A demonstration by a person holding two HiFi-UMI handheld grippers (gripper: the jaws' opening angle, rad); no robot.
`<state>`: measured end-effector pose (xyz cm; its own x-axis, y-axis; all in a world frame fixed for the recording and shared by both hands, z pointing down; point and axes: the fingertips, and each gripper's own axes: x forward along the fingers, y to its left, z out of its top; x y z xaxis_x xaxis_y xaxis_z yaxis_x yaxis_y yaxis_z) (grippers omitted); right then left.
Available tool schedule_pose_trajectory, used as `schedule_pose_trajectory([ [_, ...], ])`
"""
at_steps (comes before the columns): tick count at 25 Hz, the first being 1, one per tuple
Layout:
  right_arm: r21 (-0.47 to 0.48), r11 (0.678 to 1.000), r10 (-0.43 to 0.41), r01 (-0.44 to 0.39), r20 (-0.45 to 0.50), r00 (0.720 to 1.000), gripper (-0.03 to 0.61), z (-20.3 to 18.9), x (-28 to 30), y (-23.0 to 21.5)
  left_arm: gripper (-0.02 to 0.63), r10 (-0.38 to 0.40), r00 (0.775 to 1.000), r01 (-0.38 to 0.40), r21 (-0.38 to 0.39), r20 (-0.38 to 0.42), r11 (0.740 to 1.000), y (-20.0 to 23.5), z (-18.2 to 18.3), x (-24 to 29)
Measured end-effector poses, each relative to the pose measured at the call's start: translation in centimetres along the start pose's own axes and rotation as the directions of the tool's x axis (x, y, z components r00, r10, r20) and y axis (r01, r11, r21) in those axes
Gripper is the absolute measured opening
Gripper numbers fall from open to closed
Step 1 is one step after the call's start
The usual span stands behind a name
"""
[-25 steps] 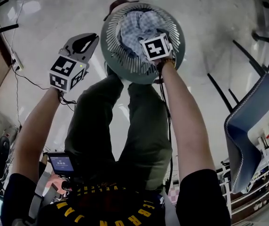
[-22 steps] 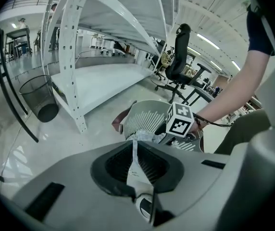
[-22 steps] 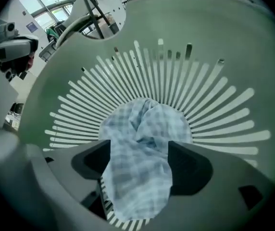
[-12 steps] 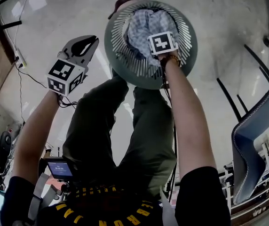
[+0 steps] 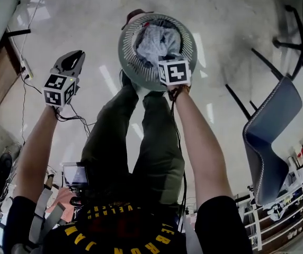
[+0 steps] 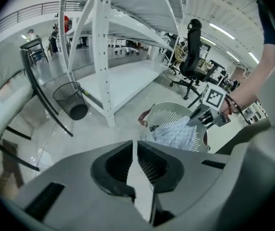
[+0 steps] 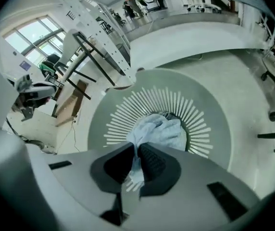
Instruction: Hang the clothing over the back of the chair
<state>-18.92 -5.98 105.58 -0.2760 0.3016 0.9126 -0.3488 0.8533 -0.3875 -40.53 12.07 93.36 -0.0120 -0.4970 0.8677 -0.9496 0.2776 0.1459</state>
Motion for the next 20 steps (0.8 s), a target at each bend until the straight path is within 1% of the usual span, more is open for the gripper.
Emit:
schedule_pose_trajectory([
  [3, -0.011, 0.999, 0.035, -0.034, 0.051, 0.998, 0.029, 0.6, -5.9, 2.9, 0.009, 0.056, 0.998, -0.057, -0.016, -0.025, 0.998, 1.8, -0.2, -4.9],
  [5, -0.022, 0.997, 0.073, -0.071, 0.104, 0.992, 0.029, 1.4, -9.6, 4.7, 0.009, 0.074, 0.997, -0.074, 0.005, -0.035, 0.997, 2.3, 0.2, -8.3],
  [6, -0.026, 0.996, 0.090, -0.087, 0.131, 0.987, 0.029, 1.9, -11.5, 5.6, 0.011, 0.076, 0.996, -0.075, 0.026, -0.039, 0.997, 2.4, 0.5, -9.9],
  [8, -0.027, 0.995, 0.096, -0.092, 0.168, 0.981, 0.029, 3.3, -16.1, 7.0, 0.015, 0.075, 0.996, -0.071, 0.084, -0.049, 0.994, 2.5, 1.4, -13.1],
  [12, -0.031, 0.993, 0.116, -0.112, 0.254, 0.960, 0.028, 6.0, -24.2, 9.8, 0.015, 0.091, 0.994, -0.077, 0.201, -0.061, 0.977, 3.3, 4.0, -19.2],
  [14, -0.033, 0.991, 0.134, -0.130, 0.304, 0.943, 0.028, 7.2, -28.5, 11.4, 0.015, 0.101, 0.993, -0.086, 0.237, -0.054, 0.968, 3.7, 5.8, -22.6],
  [16, -0.036, 0.988, 0.150, -0.148, 0.357, 0.922, 0.028, 8.2, -33.2, 13.0, 0.015, 0.095, 0.994, -0.079, 0.273, -0.046, 0.959, 3.5, 7.8, -27.0],
  [18, -0.042, 0.985, 0.168, -0.166, 0.414, 0.895, 0.028, 9.1, -38.2, 14.5, 0.015, 0.092, 0.995, -0.080, 0.303, -0.026, 0.950, 3.3, 10.1, -31.9],
  [20, -0.051, 0.982, 0.184, -0.182, 0.476, 0.860, 0.028, 10.3, -42.9, 15.7, 0.015, 0.112, 0.993, -0.113, 0.322, 0.022, 0.940, 3.6, 12.9, -36.6],
])
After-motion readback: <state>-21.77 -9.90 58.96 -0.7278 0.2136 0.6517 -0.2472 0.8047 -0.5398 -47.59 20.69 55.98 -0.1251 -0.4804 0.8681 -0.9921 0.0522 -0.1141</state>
